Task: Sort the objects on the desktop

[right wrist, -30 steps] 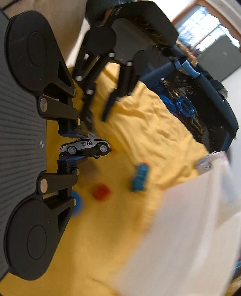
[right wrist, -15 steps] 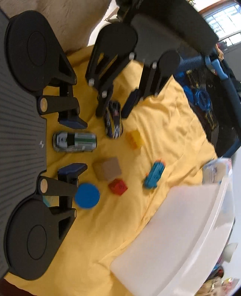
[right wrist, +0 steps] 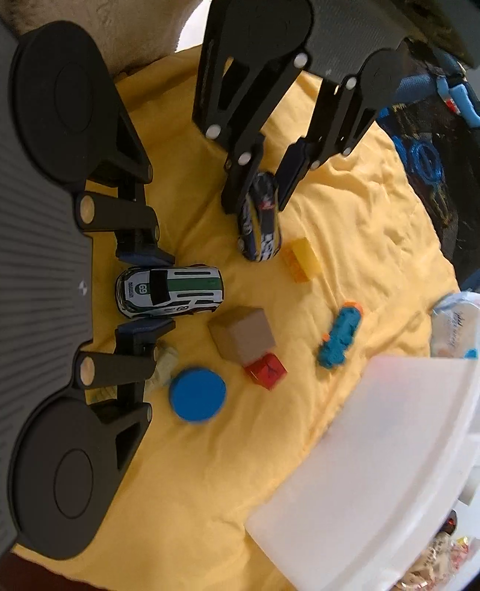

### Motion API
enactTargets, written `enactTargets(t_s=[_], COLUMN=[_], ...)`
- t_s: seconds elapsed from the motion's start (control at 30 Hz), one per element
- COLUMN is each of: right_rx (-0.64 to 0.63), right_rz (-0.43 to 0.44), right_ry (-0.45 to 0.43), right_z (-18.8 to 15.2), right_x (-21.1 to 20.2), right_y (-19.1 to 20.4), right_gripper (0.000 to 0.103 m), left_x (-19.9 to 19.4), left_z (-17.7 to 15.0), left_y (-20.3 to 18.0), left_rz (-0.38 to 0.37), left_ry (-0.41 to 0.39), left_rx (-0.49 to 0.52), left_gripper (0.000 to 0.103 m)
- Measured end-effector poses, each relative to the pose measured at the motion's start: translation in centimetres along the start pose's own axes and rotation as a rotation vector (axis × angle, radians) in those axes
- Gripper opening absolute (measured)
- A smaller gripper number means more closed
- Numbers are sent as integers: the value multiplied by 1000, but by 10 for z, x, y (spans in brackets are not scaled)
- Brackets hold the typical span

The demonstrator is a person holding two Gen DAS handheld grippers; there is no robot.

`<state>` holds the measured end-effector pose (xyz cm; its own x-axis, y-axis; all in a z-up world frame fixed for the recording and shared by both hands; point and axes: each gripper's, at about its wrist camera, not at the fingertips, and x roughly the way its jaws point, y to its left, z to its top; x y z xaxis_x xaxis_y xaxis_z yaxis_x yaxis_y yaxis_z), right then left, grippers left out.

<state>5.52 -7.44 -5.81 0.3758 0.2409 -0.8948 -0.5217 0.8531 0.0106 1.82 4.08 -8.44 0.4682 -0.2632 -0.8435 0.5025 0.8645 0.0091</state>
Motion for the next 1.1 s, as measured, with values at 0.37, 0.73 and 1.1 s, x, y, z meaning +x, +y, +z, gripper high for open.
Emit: enactTargets(t_s=[0.37,0.73,1.1], right_rx=[73,199,135], right_rz=[-322,-430,-433], right_ry=[-314,-337,-373], right_z=[56,106,81], right_x=[-84,-51,-79], right_y=[-66,-128,-96], right_gripper=[32,33,53], left_x=[-64,-7,-47], left_z=[99,189,148], left_y=[34,72,58], left_rz=[144,199,191], left_ry=[-354,-414,-449], left_rx=[28,4,32], left_gripper=[33,33,67])
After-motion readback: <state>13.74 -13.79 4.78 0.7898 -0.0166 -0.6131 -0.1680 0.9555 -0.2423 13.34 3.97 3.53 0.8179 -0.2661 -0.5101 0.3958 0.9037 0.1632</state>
